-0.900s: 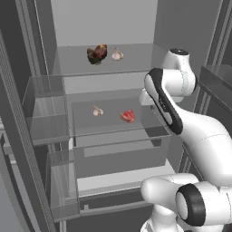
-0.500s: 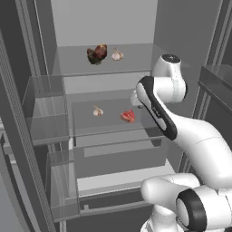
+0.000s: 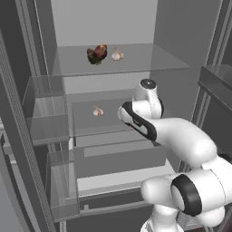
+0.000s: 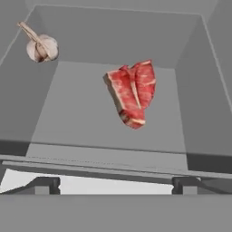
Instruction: Place one garlic and one steak in each tupperware on the nearby counter, to pack two identical lunches.
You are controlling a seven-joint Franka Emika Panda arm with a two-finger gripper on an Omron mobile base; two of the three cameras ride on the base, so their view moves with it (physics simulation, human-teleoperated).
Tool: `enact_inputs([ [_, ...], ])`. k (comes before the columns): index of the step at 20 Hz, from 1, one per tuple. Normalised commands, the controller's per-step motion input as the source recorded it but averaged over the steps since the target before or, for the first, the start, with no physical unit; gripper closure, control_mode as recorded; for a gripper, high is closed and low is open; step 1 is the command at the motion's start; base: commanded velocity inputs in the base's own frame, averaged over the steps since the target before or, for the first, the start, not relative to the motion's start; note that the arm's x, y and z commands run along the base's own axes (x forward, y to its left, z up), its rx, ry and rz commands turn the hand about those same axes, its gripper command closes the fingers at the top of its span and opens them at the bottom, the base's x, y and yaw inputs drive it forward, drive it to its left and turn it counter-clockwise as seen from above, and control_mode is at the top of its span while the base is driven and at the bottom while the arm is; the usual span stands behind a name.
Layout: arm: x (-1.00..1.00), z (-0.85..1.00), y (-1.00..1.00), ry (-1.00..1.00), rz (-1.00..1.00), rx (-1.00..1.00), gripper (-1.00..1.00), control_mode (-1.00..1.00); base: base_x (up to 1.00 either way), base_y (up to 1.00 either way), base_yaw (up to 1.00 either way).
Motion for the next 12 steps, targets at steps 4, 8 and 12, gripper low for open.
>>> enact_inputs([
  [4, 0.88, -0.37, 0.00, 0.00, 0.00, 0.00, -1.00, -1.00, 0.00, 0.00, 0.00],
  [8, 0.74, -0.31, 0.01, 0.00, 0.00, -0.01, -1.00, -1.00, 0.00, 0.00, 0.00],
  [12, 0.60, -0.24, 0.00, 0.00, 0.00, -0.01, -1.00, -1.00, 0.00, 0.00, 0.00],
])
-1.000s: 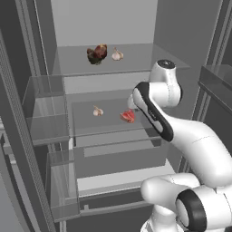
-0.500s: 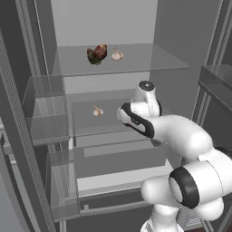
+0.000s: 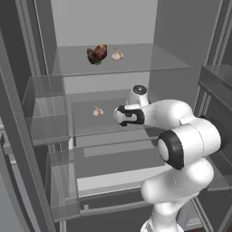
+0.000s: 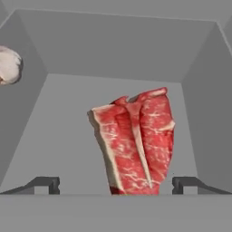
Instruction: Place one garlic and one steak in each tupperware on the nearby counter, to pack two identical lunches.
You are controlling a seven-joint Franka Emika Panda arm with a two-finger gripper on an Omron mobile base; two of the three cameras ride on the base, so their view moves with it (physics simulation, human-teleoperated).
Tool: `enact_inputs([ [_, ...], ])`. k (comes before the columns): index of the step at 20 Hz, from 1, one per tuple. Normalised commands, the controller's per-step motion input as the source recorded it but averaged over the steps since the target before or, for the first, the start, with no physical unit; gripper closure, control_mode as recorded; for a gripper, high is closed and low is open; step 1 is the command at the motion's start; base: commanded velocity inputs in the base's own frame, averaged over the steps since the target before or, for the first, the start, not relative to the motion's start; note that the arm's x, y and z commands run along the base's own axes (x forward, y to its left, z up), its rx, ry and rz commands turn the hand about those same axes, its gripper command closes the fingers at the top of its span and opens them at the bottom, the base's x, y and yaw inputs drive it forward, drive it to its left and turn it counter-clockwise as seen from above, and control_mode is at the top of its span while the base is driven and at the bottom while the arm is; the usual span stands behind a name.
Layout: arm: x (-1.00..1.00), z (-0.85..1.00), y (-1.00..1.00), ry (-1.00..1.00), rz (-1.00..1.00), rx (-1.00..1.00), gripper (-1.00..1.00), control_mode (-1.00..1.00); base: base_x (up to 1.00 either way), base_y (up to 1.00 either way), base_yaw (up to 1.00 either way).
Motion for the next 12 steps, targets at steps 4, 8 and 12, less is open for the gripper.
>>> enact_inputs([
  [4, 0.16, -0.22, 0.00, 0.07, 0.00, -0.04, -1.00, -1.00, 0.00, 0.00, 0.00],
  [8, 0.20, -0.29, 0.00, 0.00, 0.00, -0.04, -1.00, -1.00, 0.00, 0.00, 0.00],
  [12, 0.18, -0.12, 0.00, 0.00, 0.00, 0.00, -1.00, -1.00, 0.00, 0.00, 0.00],
])
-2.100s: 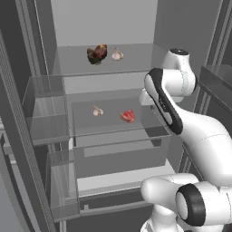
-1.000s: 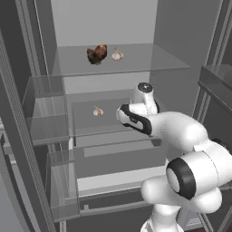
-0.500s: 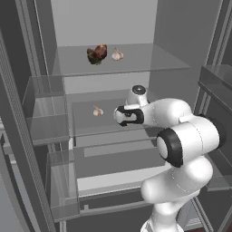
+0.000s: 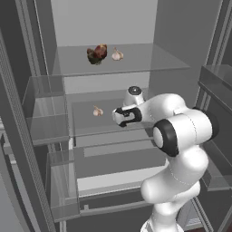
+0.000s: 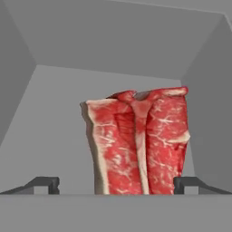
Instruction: Place one garlic and one steak in each tupperware on the nearby counter, to pack two identical lunches.
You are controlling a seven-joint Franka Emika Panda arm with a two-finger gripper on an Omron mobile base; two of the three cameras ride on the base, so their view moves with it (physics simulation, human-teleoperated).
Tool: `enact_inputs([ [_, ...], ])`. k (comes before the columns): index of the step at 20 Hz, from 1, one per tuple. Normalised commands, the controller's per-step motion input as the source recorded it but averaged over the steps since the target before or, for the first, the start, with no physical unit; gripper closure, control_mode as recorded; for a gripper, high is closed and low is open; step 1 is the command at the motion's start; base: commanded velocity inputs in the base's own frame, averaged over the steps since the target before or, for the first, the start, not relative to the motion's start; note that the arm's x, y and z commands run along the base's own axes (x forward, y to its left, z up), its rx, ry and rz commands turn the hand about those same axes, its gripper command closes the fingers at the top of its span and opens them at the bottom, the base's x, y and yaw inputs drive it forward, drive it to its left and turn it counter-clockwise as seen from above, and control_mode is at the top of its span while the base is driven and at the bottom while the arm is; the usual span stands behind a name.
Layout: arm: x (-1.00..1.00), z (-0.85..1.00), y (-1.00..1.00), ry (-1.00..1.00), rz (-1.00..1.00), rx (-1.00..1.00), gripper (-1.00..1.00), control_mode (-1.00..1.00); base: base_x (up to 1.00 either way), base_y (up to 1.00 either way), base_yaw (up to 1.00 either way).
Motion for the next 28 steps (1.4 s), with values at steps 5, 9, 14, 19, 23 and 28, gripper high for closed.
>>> enact_inputs([
  [5, 0.00, -0.65, -0.13, 0.00, 0.00, -0.03, 1.00, -1.00, 0.00, 0.00, 0.00],
  [9, 0.03, -0.35, -0.17, -0.05, 0.00, 0.00, 1.00, -1.00, 0.00, 0.00, 0.00],
  [14, -0.73, 0.13, 0.00, -0.03, 0.00, 0.01, 1.00, -1.00, 0.00, 0.00, 0.00],
  [19, -1.00, 0.98, -0.04, -0.12, 0.00, 0.00, 1.00, -1.00, 0.00, 0.00, 0.00],
  [23, -1.00, 1.00, -0.22, -0.07, 0.00, 0.00, 1.00, -1.00, 0.00, 0.00, 0.00],
  [28, -1.00, 0.96, -0.10, 0.00, 0.01, 0.00, 1.00, -1.00, 0.00, 0.00, 0.00],
])
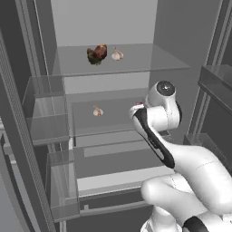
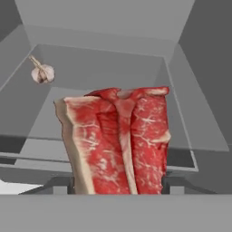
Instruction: Place one garlic and one steak in each tupperware on the nearby counter, to pack two identical lunches.
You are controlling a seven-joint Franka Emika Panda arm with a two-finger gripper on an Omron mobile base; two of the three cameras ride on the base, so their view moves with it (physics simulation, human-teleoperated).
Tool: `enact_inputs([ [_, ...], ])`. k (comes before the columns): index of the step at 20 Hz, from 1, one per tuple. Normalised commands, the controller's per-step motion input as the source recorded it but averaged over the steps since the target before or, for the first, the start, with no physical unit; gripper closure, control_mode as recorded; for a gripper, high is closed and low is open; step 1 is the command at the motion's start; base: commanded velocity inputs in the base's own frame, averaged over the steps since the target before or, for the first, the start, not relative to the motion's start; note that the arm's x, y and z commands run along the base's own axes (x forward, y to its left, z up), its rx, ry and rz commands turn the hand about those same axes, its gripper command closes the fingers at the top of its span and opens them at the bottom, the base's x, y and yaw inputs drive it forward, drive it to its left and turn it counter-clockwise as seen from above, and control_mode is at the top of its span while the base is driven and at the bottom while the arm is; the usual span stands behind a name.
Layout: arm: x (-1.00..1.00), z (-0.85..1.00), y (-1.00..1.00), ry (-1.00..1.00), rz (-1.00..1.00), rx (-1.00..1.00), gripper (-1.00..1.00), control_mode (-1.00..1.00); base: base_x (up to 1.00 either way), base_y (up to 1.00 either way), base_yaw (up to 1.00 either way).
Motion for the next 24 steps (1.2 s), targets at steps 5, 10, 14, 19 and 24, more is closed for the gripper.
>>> enact_inputs([
  [5, -1.00, 0.32, 0.00, 0.06, 0.09, 0.00, 1.00, -1.00, 0.00, 0.00, 0.00],
  [10, -0.20, -0.04, 0.00, 0.00, 0.03, 0.00, 1.00, 1.00, -0.80, -0.02, 0.15],
  [14, 0.00, 0.00, 0.00, 0.00, 0.00, 0.00, 1.00, 1.00, -1.00, -0.03, 0.20],
  [19, 0.00, 0.00, 0.00, 0.00, 0.00, 0.00, 1.00, 1.00, -0.94, 0.05, 0.24],
  [24, 0.00, 0.00, 0.00, 0.00, 0.00, 0.00, 1.00, 1.00, -0.50, 0.08, 0.68],
])
